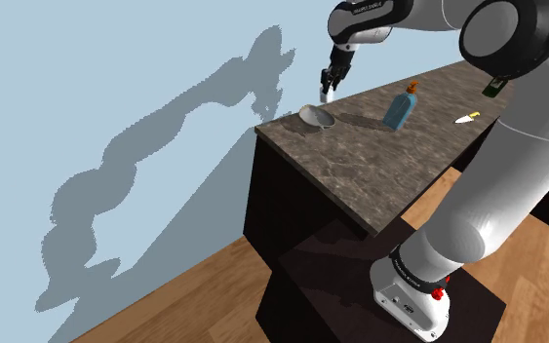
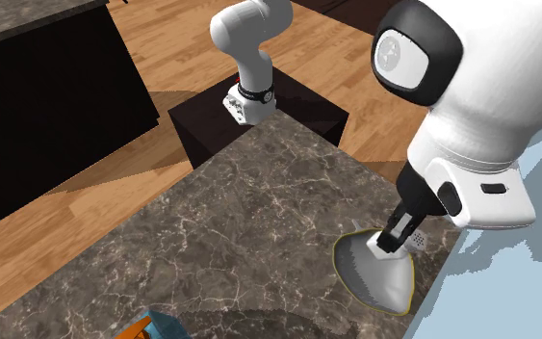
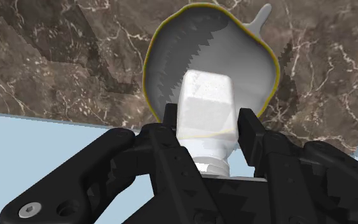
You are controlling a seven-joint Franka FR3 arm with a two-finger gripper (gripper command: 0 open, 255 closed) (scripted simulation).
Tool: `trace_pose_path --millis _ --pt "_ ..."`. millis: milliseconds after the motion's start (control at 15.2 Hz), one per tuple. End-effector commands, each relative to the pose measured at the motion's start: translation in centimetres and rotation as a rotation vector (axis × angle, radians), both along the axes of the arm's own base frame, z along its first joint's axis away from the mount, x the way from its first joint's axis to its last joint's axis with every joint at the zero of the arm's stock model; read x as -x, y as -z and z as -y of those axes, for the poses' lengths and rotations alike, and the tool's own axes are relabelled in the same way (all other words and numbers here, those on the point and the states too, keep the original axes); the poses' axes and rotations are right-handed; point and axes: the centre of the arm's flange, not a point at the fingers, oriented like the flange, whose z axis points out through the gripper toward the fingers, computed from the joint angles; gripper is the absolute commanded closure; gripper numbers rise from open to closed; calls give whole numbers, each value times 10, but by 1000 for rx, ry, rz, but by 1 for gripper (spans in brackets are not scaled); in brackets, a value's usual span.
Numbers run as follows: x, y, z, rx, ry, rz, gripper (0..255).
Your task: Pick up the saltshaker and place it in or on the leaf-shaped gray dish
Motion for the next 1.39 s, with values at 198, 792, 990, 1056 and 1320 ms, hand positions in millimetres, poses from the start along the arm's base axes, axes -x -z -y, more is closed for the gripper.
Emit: trace_pose_path --millis 198,792,990,1056,1320 --pt "-2 26 -1 0 0 0 255" --pt "-2 73 -1 0 0 0 255" --pt "-2 73 -1 0 0 0 255" --pt "-2 73 -1 0 0 0 255" --pt "-2 73 -1 0 0 0 255"
